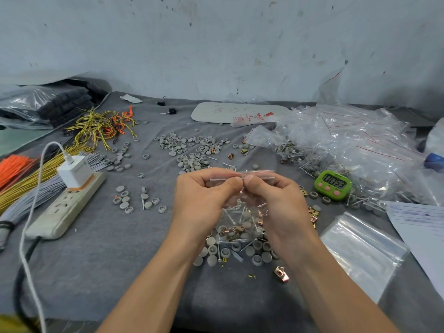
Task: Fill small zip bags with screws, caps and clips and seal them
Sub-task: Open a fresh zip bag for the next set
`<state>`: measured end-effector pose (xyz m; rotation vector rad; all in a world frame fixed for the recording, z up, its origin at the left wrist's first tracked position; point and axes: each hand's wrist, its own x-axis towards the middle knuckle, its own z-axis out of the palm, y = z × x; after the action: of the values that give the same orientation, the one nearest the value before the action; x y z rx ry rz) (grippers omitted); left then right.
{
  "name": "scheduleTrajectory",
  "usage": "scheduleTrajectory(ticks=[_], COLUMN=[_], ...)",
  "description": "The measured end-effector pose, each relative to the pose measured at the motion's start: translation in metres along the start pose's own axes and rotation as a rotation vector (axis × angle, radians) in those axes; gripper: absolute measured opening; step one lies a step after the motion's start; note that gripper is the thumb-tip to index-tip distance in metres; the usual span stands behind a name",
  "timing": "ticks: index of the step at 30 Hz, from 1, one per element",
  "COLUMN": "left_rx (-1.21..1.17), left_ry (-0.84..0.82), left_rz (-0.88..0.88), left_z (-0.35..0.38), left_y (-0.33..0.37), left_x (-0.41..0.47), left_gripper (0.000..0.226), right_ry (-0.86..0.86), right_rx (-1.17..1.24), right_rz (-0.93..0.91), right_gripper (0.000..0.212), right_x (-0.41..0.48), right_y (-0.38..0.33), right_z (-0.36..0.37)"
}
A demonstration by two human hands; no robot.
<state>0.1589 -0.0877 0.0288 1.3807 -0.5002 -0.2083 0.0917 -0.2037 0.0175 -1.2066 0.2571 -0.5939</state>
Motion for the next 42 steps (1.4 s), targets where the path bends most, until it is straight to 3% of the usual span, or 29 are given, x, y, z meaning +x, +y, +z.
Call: scheduleTrajectory(ticks=[6,10,19,23,26,33,42], left_rx=[0.015,-0.035,-0.065,0.016,0.01,-0.068,-0.077], left_ry=[0.02,0.049,-0.021,0.041,0.074,0.19,0.071], left_rz=[-0.035,-0.078,-0.13,-0.134,-0.158,-0.198,-0.254], left_z=[0.002,0.003,0.003,0.002,0.0,-0.005,-0.012], left_y=[0.0,0.002,0.001,0.0,-0.001,-0.002,0.0], left_x=[-0.001,-0.004,-0.004,-0.001,0.001,0.003,0.002], left_gripper=[0.012,0.018,0.003,0.017,0.022,0.007,0.013], right_ry=[0.006,0.019,0.018,0.006,0.008,0.062,0.149], right_rx=[0.022,-0.008,-0.026,-0.08,-0.09,-0.062,-0.066], right_rz=[0.007,-0.004,0.037,0.018,0.006,-0.005,-0.03], right_gripper=[0.02,0.008,0.021,0.011,0.017,0.028,0.041], right_x=[0.001,0.001,0.002,0.0,0.0,0.0,0.0], right_y=[0.001,0.004,0.0,0.002,0.0,-0.003,-0.004], right_z=[0.0,-0.001,-0.003,-0.004,-0.004,-0.001,-0.003])
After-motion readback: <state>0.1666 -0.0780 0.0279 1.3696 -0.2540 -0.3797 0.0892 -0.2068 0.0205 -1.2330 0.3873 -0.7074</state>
